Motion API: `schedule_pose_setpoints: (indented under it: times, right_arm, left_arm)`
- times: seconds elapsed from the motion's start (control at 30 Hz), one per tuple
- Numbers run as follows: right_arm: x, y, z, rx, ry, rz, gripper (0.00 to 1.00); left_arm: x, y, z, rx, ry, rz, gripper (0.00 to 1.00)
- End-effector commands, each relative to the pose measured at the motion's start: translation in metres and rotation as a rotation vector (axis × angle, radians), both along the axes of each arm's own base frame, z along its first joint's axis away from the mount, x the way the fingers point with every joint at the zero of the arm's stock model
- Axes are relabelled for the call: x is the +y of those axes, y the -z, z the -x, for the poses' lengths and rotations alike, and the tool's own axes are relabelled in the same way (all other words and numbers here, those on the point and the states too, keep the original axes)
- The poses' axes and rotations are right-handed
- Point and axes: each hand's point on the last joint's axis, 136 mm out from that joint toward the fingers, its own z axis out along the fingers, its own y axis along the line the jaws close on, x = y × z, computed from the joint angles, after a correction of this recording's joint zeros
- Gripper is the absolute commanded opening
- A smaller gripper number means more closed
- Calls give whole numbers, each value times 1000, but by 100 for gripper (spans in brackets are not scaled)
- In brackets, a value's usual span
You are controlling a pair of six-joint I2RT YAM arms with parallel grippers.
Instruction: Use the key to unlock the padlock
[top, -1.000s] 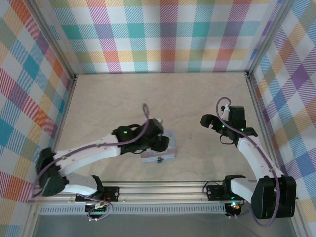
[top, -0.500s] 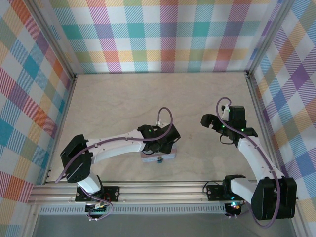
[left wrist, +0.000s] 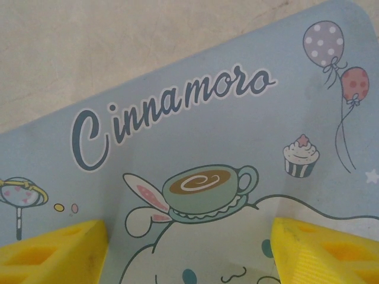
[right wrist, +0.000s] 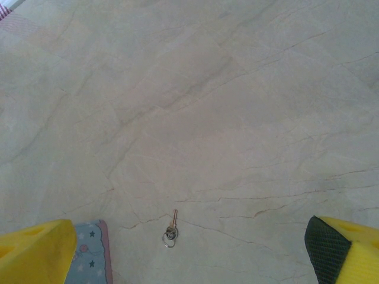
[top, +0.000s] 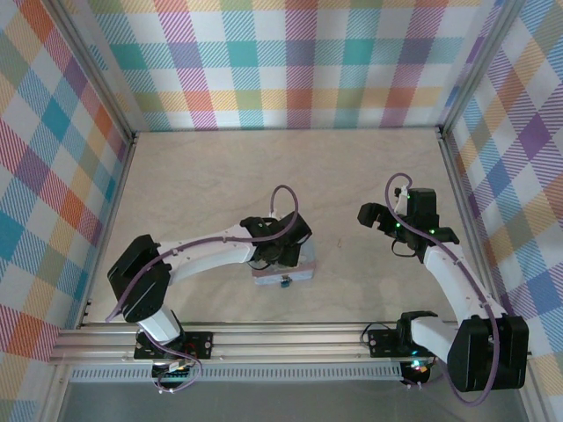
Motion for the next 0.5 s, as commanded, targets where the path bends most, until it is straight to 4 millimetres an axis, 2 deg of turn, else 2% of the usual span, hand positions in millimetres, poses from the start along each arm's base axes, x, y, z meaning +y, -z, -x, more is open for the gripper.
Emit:
schedule_pose_setpoints:
  times: [0.0,0.13,0.3,0.47]
  right_arm:
    - [3,-3,0,-7,-17,3,100]
    - [5,-3,0,4,-25,-10,100]
    - [10,5,4,51,-42,-16,100]
    - [28,19,7,128,-97,-4,98]
  left_arm:
    - [10,36,-3,59,58,-77,71]
    - [18,43,-20,65,115,-115,70]
    - [32,48,-51,69,169,-113,69]
    - [35,51,-86,61,232,-104,69]
